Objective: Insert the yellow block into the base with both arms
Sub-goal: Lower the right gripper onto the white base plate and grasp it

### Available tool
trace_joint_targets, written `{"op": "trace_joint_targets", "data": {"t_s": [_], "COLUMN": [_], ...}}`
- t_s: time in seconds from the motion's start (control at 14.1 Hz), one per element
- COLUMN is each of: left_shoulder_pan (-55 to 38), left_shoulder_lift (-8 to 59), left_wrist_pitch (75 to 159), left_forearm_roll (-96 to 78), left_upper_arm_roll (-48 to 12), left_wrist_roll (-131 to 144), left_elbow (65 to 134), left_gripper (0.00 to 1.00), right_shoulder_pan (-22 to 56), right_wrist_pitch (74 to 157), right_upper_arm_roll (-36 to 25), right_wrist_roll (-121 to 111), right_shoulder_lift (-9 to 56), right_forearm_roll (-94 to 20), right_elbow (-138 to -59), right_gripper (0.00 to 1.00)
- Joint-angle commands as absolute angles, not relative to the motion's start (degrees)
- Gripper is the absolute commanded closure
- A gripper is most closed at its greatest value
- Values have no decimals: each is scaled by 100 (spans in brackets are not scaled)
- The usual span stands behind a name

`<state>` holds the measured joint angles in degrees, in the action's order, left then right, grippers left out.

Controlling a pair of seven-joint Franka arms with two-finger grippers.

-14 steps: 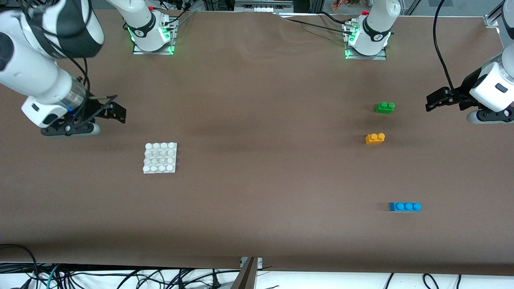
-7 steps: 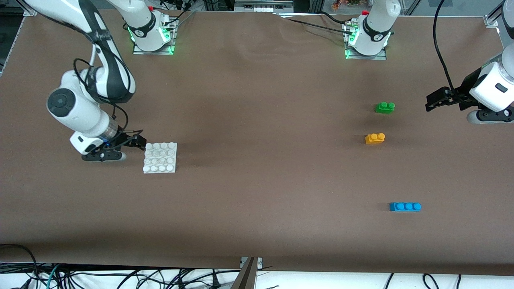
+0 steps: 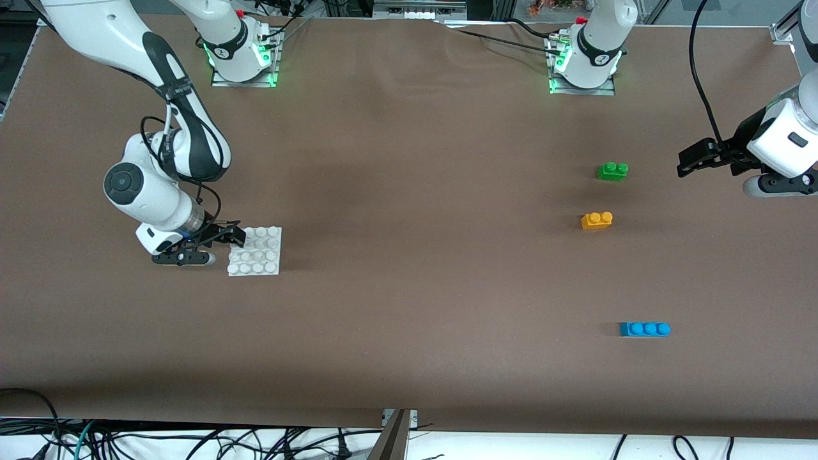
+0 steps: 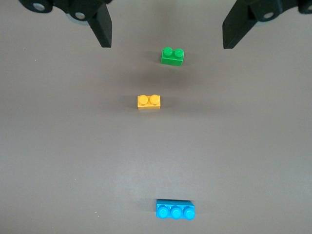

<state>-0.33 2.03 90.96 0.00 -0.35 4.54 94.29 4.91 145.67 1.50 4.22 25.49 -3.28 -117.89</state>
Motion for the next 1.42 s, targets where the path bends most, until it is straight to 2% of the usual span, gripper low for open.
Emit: {"op": "trace_joint_targets", "data": {"t_s": [0.0, 0.36, 0.64, 1.21, 1.35], "left_shoulder_pan": [-18, -18, -18, -18, -18], "left_shoulder_lift": [229, 229, 229, 229, 229], "left_wrist_pitch": [8974, 8974, 8974, 8974, 8974], "left_forearm_roll": [-114, -114, -114, -114, -114], "left_upper_arm_roll": [-44, -44, -44, -44, -44], "left_wrist_roll": [352, 352, 352, 352, 352], "left_elbow": [9308, 9308, 9308, 9308, 9308], "left_gripper": [0, 0, 0, 0, 0], "right_shoulder_pan": [404, 404, 404, 492, 833], "right_wrist_pitch": [14888, 15170, 15231, 15592, 15601], "right_upper_arm_roll": [325, 334, 343, 694, 721], "right_wrist_roll": [439, 439, 439, 877, 1246], "right_shoulder_lift": [2742, 2962, 3032, 3243, 3261], "right_forearm_roll": [-439, -439, -439, -510, -510], "right_elbow": [-11804, -11804, -11795, -11760, -11681], "right_gripper": [13, 14, 33, 35, 35]}}
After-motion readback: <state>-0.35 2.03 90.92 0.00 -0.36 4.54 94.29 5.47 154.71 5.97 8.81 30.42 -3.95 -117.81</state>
